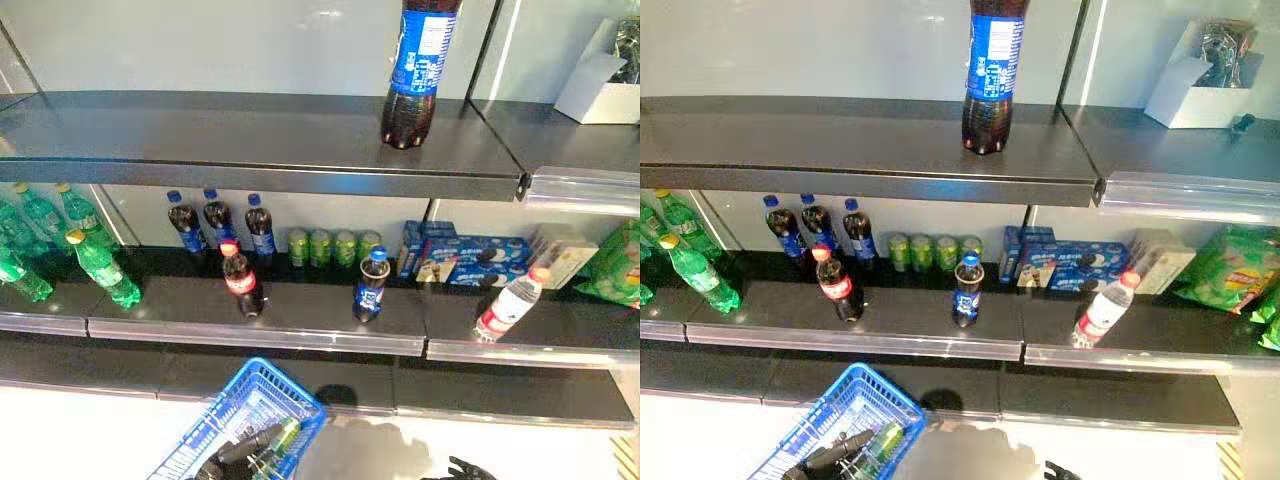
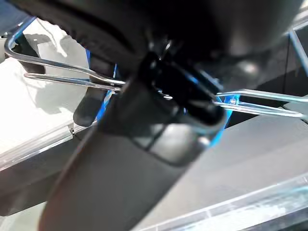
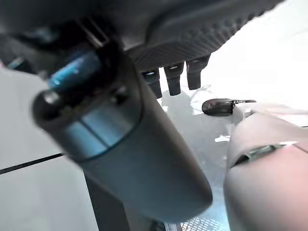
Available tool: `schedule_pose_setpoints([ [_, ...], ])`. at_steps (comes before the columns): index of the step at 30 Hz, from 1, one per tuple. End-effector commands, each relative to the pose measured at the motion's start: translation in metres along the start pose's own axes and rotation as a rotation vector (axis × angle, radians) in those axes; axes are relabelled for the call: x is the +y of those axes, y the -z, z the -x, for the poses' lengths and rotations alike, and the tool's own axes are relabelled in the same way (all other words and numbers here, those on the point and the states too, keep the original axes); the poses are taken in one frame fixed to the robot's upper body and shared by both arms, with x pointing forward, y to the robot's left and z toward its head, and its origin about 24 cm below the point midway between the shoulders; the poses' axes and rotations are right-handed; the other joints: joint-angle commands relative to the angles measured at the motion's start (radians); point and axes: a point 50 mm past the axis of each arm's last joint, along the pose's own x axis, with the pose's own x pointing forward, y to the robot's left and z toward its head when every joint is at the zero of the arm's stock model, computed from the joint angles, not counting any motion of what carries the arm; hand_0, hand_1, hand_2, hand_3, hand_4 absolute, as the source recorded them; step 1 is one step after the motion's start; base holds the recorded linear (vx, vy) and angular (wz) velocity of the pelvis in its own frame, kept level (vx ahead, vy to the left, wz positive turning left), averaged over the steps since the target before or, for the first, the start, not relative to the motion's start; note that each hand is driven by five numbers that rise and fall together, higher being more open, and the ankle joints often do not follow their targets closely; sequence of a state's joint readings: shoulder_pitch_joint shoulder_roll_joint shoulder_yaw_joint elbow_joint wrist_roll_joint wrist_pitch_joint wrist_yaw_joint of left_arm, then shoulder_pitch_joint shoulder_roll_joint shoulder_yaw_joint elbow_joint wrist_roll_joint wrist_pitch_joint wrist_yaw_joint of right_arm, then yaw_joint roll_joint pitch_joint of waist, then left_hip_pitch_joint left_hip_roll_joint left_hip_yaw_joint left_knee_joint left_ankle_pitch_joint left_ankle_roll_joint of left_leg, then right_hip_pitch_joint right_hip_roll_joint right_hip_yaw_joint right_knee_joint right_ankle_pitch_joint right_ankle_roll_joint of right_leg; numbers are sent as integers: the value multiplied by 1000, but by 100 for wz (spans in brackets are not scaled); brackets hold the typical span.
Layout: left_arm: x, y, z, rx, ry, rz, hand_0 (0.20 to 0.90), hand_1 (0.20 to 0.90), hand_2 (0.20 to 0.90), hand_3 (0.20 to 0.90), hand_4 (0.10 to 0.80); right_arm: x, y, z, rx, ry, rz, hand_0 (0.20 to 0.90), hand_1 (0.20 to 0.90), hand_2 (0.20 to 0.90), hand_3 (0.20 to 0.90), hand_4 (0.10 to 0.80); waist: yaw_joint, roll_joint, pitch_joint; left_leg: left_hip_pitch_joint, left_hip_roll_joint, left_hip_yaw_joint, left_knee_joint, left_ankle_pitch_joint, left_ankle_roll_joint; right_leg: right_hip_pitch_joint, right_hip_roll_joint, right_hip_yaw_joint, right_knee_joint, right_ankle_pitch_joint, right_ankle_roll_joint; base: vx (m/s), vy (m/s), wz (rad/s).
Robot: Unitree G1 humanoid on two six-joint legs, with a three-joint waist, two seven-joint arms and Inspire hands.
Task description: Pick up the drink and place into the basket.
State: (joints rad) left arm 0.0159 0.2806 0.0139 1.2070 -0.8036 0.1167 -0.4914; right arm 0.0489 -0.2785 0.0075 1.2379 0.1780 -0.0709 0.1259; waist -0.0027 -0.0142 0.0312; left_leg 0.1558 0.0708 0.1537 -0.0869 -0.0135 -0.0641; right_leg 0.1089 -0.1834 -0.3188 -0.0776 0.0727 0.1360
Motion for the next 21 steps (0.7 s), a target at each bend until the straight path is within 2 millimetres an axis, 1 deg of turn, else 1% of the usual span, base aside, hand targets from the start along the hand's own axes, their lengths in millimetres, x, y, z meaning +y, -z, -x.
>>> schedule_pose_setpoints([
  [1, -21, -42, -7, -145, 121, -80, 300, 300, 300, 200, 100, -8, -33, -4, -67, 20, 27, 900, 900, 900, 900, 800, 19, 6, -16, 4, -33, 80, 0, -11, 19, 21, 40, 115, 41, -32, 0, 0, 0, 0],
  [9, -22, -42, -6, -144, 141, -68, 300, 300, 300, 200, 100, -8, -33, -4, -68, 20, 25, 900, 900, 900, 900, 800, 20, 6, -12, 6, -31, 83, 0, -11, 20, 21, 42, 117, 42, -32, -1, 0, 0, 0],
  [21, -21, -37, -7, -118, 135, -116, 300, 300, 300, 200, 100, -6, -30, -4, -61, 17, 33, 900, 900, 900, 900, 800, 15, 6, -13, 9, -28, 89, 0, -13, 22, 22, 45, 115, 50, -40, -2, 0, 0, 0],
])
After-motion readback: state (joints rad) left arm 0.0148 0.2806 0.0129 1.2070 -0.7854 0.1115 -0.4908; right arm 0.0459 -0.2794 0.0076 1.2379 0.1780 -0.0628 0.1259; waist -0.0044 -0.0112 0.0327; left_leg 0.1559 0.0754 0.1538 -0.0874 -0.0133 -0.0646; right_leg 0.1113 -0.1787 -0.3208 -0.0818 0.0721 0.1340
